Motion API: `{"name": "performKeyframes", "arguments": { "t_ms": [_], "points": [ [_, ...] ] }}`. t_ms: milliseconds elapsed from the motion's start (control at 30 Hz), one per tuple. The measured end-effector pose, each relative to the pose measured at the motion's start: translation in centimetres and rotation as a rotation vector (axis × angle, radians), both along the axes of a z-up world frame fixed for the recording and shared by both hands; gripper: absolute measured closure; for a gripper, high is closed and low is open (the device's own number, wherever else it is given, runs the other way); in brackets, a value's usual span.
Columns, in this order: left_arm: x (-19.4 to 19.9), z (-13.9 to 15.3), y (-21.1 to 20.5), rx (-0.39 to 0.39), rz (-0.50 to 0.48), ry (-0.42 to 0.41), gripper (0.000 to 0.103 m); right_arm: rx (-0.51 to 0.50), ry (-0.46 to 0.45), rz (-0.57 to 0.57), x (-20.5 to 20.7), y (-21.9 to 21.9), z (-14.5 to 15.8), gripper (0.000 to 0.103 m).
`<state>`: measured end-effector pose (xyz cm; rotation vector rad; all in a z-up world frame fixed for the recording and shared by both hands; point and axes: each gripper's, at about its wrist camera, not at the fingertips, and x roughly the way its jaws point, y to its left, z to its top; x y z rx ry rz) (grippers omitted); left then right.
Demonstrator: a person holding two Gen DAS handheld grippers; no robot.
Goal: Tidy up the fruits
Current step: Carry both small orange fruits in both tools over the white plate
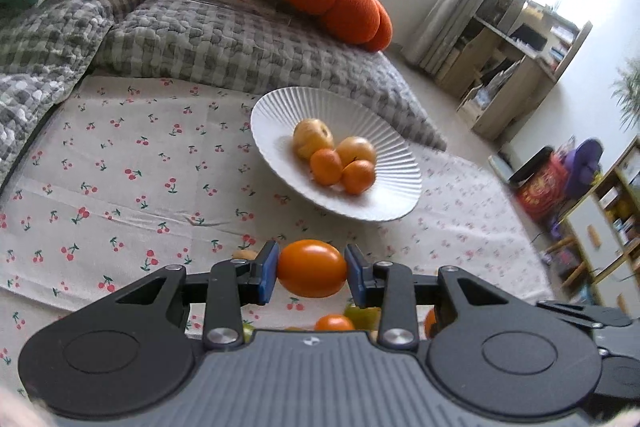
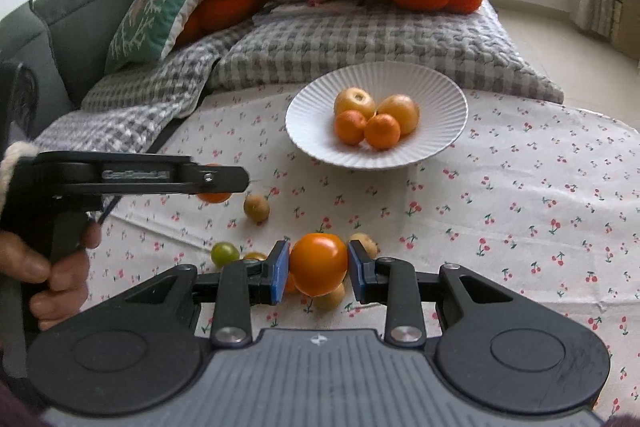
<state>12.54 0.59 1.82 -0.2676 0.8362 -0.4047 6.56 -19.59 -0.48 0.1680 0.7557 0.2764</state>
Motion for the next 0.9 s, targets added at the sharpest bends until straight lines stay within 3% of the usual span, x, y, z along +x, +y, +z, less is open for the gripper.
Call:
{"name": "performKeyframes", "arguments": {
  "t_ms": [233, 900],
  "points": [
    [0.4, 0.8, 1.3, -0.124, 0.015, 0.047, 0.073, 0.018, -0.008, 0.0, 0.3, -0.6, 0.2, 0.075],
    [2.0, 1.2, 0.8, -0.114, 0.047, 0.074, 0.073, 0.061, -0.045, -0.064, 4.2, -4.0, 1.5, 0.075]
  ]
}}
